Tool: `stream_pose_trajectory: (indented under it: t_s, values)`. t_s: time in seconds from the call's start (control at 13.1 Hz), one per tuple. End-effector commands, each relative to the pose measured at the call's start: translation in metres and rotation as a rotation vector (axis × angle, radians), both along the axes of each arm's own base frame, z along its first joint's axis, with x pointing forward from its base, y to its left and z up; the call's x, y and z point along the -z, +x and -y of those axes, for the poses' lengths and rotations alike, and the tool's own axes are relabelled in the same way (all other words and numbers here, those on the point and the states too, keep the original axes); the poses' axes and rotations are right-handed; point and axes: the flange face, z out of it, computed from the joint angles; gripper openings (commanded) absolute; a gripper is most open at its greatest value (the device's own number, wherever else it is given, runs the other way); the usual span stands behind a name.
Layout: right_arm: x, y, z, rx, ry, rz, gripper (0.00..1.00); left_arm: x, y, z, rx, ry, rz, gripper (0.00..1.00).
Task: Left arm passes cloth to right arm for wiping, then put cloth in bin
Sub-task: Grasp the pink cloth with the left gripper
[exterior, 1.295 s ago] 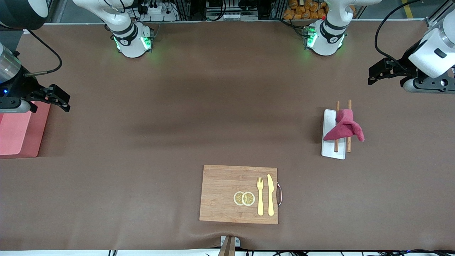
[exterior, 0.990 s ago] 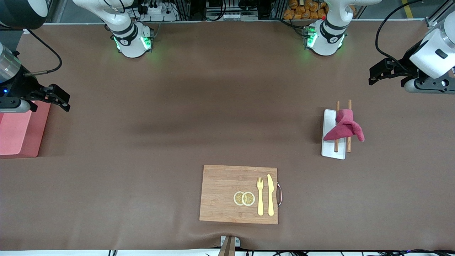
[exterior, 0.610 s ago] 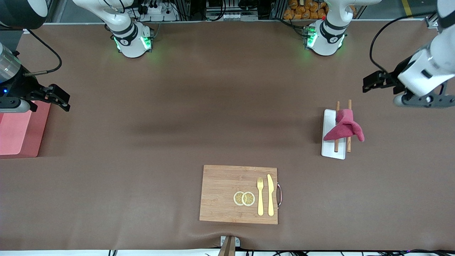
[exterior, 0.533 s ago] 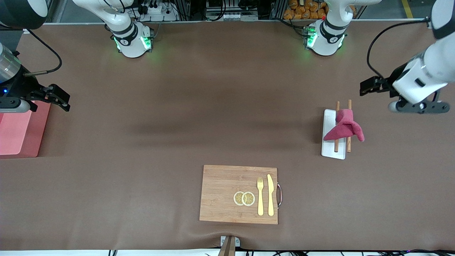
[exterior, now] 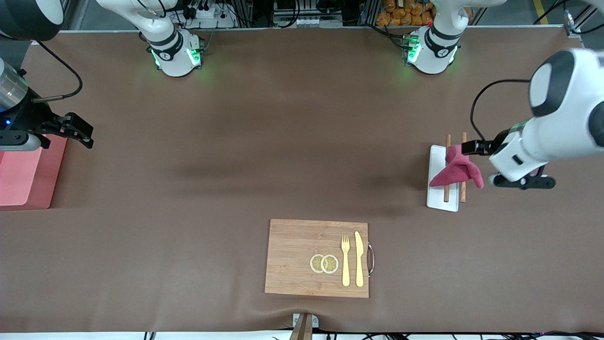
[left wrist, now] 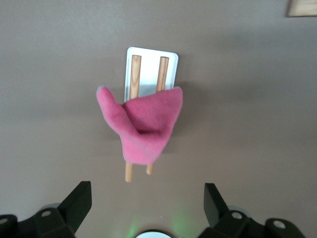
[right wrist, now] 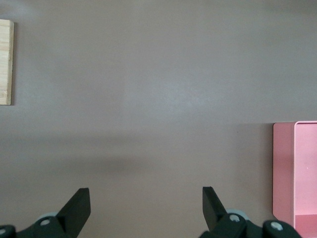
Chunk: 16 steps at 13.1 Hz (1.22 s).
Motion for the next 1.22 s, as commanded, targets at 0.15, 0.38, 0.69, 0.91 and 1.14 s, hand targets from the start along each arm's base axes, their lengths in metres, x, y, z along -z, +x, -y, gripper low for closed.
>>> stream_pose_trajectory:
  t_s: [0.15, 0.38, 0.69, 0.91, 1.14]
  values:
    - [0.0, 0.001, 0.003, 0.015, -0.008, -0.005, 1.0, 0.052, -0.003, 0.008, 0.024, 0.051, -0.059, 1.0]
    - [0.003, 0.004, 0.004, 0.017, -0.008, -0.01, 1.0, 0.079, -0.013, -0.011, -0.142, 0.098, -0.087, 1.0]
    - [0.004, 0.003, 0.003, 0.014, -0.007, -0.014, 1.0, 0.076, -0.018, -0.068, -0.376, 0.018, -0.104, 1.0]
    - [0.006, 0.003, 0.004, 0.012, -0.008, -0.019, 1.0, 0.079, -0.014, -0.073, -0.568, -0.023, -0.095, 1.0]
    - [0.006, 0.003, 0.002, 0.011, -0.007, -0.019, 1.0, 0.089, -0.017, -0.071, -0.665, -0.009, -0.089, 1.0]
